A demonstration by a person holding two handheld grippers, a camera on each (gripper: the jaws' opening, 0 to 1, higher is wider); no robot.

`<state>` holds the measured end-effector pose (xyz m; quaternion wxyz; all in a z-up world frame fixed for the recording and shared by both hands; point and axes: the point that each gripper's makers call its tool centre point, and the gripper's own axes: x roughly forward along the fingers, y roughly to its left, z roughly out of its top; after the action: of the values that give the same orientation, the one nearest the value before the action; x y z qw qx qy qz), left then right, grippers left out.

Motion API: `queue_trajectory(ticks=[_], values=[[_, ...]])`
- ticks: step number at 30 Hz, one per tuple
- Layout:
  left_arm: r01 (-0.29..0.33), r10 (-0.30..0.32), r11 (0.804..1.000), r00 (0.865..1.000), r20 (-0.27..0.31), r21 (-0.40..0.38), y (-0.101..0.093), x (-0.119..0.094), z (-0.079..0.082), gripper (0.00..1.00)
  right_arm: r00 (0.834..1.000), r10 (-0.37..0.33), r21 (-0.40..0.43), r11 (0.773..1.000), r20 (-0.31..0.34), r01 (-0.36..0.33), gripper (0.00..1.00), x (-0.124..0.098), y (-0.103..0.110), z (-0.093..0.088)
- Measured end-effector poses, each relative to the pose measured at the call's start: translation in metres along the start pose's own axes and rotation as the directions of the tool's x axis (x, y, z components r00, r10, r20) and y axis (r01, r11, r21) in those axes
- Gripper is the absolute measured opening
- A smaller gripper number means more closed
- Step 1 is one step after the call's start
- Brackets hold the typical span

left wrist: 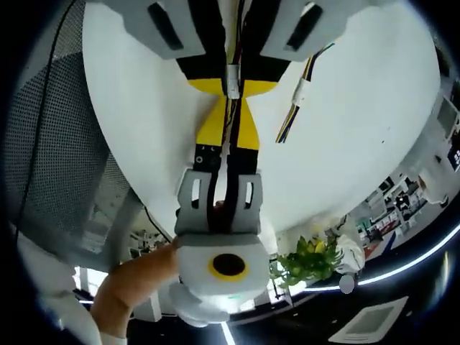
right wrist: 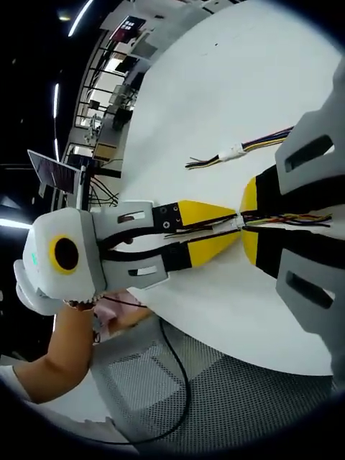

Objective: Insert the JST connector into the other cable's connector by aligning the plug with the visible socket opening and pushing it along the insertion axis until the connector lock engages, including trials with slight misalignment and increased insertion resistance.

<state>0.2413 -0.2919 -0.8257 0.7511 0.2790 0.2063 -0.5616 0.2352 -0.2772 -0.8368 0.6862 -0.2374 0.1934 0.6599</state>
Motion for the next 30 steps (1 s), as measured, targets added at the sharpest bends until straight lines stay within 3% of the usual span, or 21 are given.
queue_trajectory(ticks=[10, 18, 21, 30], values=[[-0.009, 0.009, 1.0, 1.0, 0.012, -0.01, 0.001, -0.004, 0.002, 0.0, 1.0, -0.005, 0.0, 1.0, -0.003, 0.005, 0.03, -0.001, 0.0, -0.001], [-0.028, 0.027, 0.996, 1.0, -0.008, -0.081, 0.001, -0.012, -0.018, 0.05, 1.0, -0.019, 0.031, 0.999, 0.008, 0.019, 0.03, -0.006, -0.005, -0.001], [-0.038, 0.035, 0.996, 0.999, -0.04, -0.083, 0.002, -0.009, -0.026, 0.06, 1.0, -0.019, 0.033, 0.999, 0.002, 0.019, 0.03, -0.004, -0.005, -0.004], [-0.032, 0.028, 0.997, 0.998, -0.048, -0.07, 0.001, -0.007, -0.028, 0.0, 1.0, -0.006, 0.055, 0.998, 0.027, 0.005, 0.02, -0.004, -0.002, 0.0]])
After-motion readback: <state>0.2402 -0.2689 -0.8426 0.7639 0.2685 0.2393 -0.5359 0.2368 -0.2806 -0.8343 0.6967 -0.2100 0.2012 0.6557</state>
